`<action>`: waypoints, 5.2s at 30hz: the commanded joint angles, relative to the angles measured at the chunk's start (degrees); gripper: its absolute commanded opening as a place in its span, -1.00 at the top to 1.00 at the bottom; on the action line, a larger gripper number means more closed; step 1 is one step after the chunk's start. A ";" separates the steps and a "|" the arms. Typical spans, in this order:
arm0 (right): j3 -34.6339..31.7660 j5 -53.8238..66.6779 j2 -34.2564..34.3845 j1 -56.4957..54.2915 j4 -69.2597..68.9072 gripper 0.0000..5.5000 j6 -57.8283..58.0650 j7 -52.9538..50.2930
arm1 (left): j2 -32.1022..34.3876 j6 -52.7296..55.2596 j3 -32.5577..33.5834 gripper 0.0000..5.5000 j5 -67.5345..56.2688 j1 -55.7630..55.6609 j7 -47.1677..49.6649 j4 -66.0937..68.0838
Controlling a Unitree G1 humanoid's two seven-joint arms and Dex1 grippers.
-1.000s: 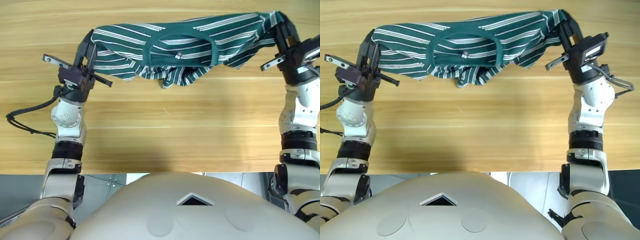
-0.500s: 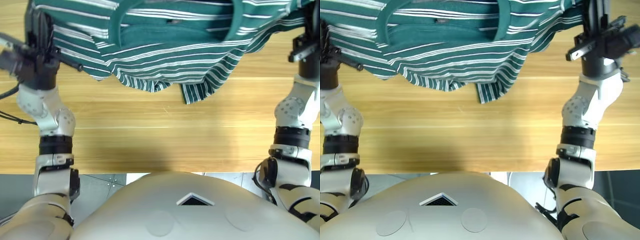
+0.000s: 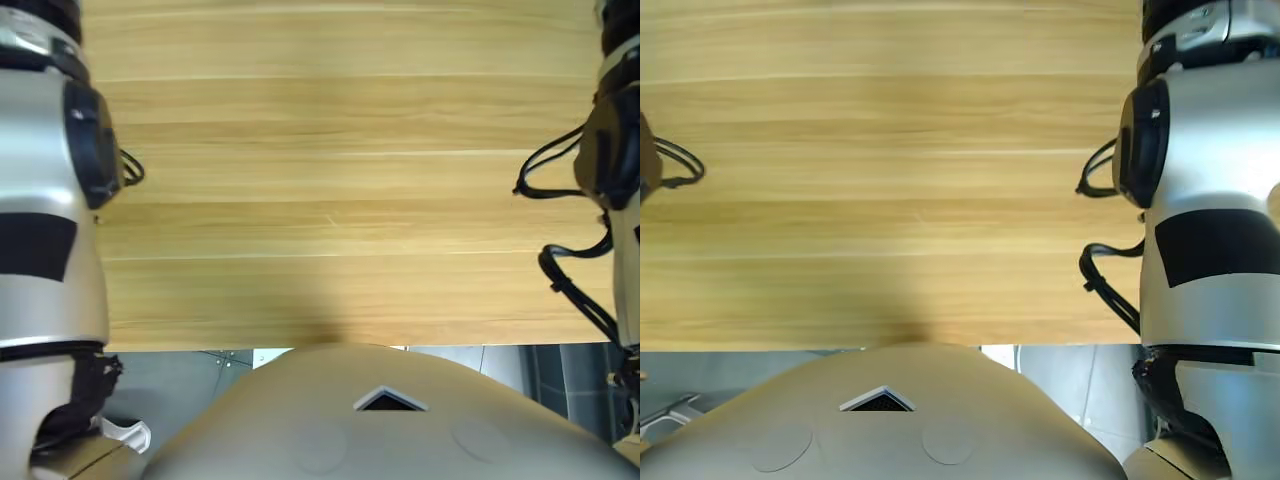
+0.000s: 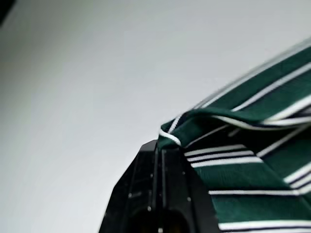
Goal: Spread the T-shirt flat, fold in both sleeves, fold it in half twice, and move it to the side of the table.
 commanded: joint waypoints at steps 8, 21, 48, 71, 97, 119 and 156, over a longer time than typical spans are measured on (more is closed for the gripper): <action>9.13 4.88 -12.16 52.51 -12.46 1.00 -31.27 52.72 | -0.35 -30.62 -12.21 0.99 4.40 56.60 -40.82 -7.62; 3.18 13.79 -20.22 74.66 -43.50 1.00 -13.86 59.71 | 4.71 -24.42 -4.13 0.90 -21.85 80.21 -49.72 -36.77; 12.19 -25.68 -5.34 63.76 -49.49 0.39 -9.83 33.80 | -12.68 -18.62 13.10 0.22 -35.11 79.92 -57.79 -53.63; 17.64 -4.90 -29.69 77.21 -65.75 0.39 -19.98 39.77 | -14.57 -21.42 11.00 0.22 -25.54 71.19 -54.59 -47.20; 23.05 -25.64 0.17 27.90 -2.26 0.39 -5.11 14.07 | -13.26 -20.84 -3.36 0.22 23.20 43.33 -23.26 -29.67; 5.08 -10.50 -5.50 33.86 -22.58 0.39 -12.49 6.19 | -13.25 -5.19 -23.50 0.22 34.42 31.52 -14.14 2.83; 24.02 -26.49 12.21 21.25 5.60 0.39 10.05 17.75 | -5.99 -19.42 -16.91 0.22 29.26 40.33 9.59 -22.30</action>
